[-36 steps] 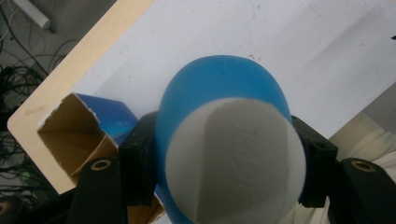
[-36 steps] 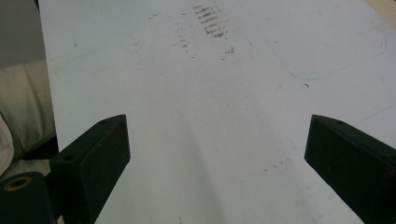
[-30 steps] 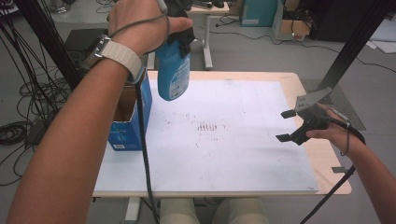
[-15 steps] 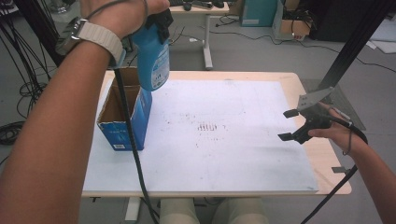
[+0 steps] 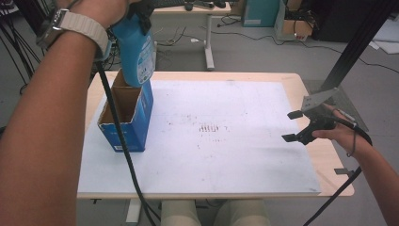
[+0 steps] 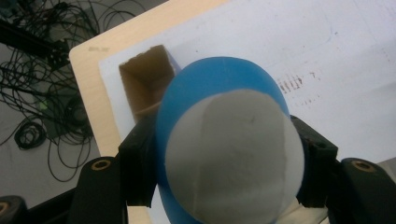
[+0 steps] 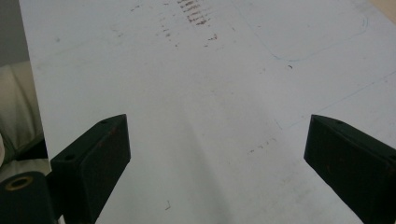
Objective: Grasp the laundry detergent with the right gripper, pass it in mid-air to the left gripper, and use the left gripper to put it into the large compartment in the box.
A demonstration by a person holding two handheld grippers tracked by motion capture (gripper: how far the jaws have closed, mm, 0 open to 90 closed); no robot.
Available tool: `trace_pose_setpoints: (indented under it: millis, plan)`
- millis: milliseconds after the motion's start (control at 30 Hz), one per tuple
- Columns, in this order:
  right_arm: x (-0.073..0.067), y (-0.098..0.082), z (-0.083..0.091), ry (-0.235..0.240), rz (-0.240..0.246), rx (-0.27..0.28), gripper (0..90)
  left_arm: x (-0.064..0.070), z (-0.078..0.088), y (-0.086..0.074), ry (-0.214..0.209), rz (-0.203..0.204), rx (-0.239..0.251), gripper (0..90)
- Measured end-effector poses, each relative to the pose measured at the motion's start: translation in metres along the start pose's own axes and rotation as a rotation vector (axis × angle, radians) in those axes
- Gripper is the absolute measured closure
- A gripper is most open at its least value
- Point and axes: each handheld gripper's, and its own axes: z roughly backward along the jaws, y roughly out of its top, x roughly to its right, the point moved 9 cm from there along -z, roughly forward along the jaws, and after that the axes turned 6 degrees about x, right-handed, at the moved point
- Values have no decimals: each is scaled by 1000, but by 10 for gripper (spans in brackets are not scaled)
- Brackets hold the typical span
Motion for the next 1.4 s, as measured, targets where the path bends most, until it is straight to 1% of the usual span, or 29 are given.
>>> trace_pose_setpoints:
  millis: [33,67,100,167,267,367,400,467,500,533,567,600,667,700,733,933,1167,1200,1300,1333,1400]
  plan:
    - [0,0,0,0,2,0,73,-3,1,-1,4,0,-6,376]
    - [0,-1,0,0,-2,-2,73,-6,2,-2,13,9,-9,376]
    - [2,-2,0,1,8,-1,73,-8,2,-3,17,13,-10,376]
    - [2,-2,1,0,5,-2,73,-11,3,-4,23,26,-11,376]
    - [1,-2,2,-3,-2,-6,73,-15,3,-5,26,59,-7,376]
    - [2,-3,2,-3,3,-7,73,-22,3,-7,40,81,-7,376]
    - [2,-3,3,-5,-6,-10,73,-23,3,-8,46,90,-9,376]
    - [3,-4,3,-4,2,-9,73,-28,1,-9,53,120,3,376]
    - [2,-4,3,-6,-9,-14,73,-29,1,-10,56,123,-1,376]
    - [2,-5,3,-7,-11,-16,73,-32,1,-10,61,136,0,376]
    - [3,-5,3,-6,0,-12,73,-33,1,-11,63,138,-2,376]
    - [3,-5,3,-6,1,-11,73,-35,-1,-12,69,152,-2,376]
    - [3,-5,4,-7,-5,-13,73,-38,-2,-13,76,158,-6,376]
    - [3,-6,4,-10,-16,-19,73,-39,-3,-14,78,156,-10,376]
    - [4,-6,3,-6,-2,-14,73,-40,-5,-14,77,168,-7,376]
    - [5,-8,4,-9,-10,-14,73,-48,-12,-18,87,204,-14,376]
    - [4,-10,2,-11,-23,-25,73,-54,-23,-23,89,226,-19,376]
    - [5,-10,1,-8,-14,-21,73,-54,-25,-23,88,228,-18,376]
    - [4,-10,0,-7,-17,-24,73,-56,-30,-25,90,229,-19,376]
    - [1,-12,2,-18,-63,-49,73,-57,-31,-26,91,230,-21,376]
    - [0,-12,2,-20,-71,-53,73,-58,-35,-27,92,236,-20,376]
